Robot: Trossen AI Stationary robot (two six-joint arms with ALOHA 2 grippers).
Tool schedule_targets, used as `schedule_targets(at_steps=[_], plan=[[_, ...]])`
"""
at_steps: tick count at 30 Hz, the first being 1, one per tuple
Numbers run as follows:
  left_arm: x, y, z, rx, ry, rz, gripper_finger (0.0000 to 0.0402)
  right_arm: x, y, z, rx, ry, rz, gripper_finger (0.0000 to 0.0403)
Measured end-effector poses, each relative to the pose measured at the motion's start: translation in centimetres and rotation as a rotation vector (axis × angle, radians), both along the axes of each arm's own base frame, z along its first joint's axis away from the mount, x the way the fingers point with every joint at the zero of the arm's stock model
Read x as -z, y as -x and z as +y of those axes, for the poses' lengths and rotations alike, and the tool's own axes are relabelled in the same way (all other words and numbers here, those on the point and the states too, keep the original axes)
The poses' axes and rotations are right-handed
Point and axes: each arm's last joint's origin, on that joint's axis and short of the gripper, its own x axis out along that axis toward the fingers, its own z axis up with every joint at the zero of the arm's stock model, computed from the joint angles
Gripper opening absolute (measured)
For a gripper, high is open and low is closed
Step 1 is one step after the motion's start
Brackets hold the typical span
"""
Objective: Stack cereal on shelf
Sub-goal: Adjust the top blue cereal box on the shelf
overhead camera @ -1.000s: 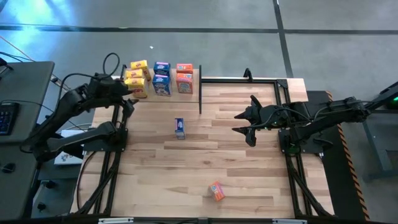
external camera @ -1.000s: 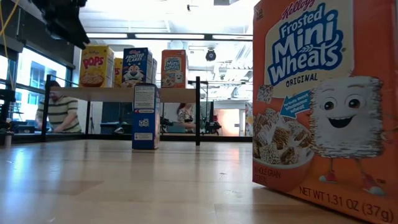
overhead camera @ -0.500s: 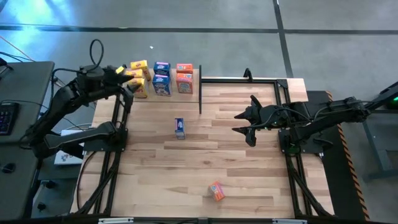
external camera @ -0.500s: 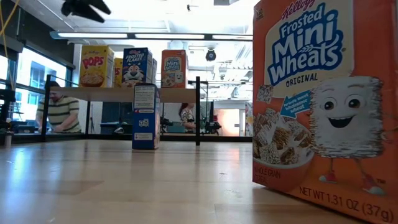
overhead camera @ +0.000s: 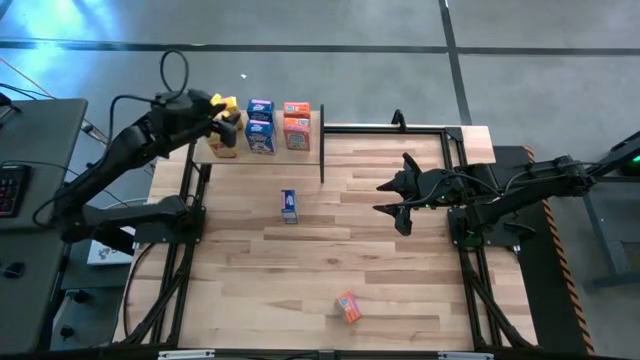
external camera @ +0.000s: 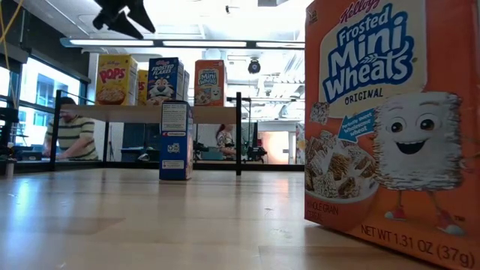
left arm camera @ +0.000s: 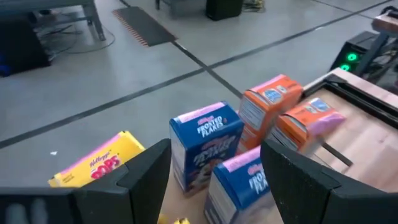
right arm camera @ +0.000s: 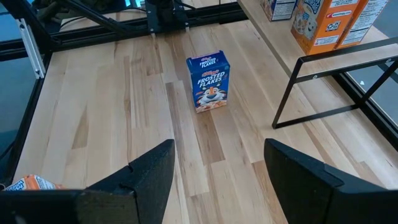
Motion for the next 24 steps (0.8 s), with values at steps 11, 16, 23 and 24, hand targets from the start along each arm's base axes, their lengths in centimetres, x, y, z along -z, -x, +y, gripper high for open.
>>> schedule_targets(at_steps=[11,16,23,24], plan=[[-1.1,-2.4,2.3,-0.105,0.007,0.012,0.0239,0.0,0.0,0.0,0.0,0.0,0.0,0.024],[-2.6,-3.4,3.3,-0.169,0.002,0.057,0.0239,0.0,0.0,0.0,-0.001,0.002,0.001,0.024],[-3.3,-4.5,4.8,-0.237,0.029,0.102,0.0239,0.0,0.0,0.0,-0.022,0.035,0.006,0.024],[-3.2,-4.6,5.0,-0.248,0.044,0.096,0.0239,0.0,0.0,0.0,-0.022,0.035,0.006,0.024]])
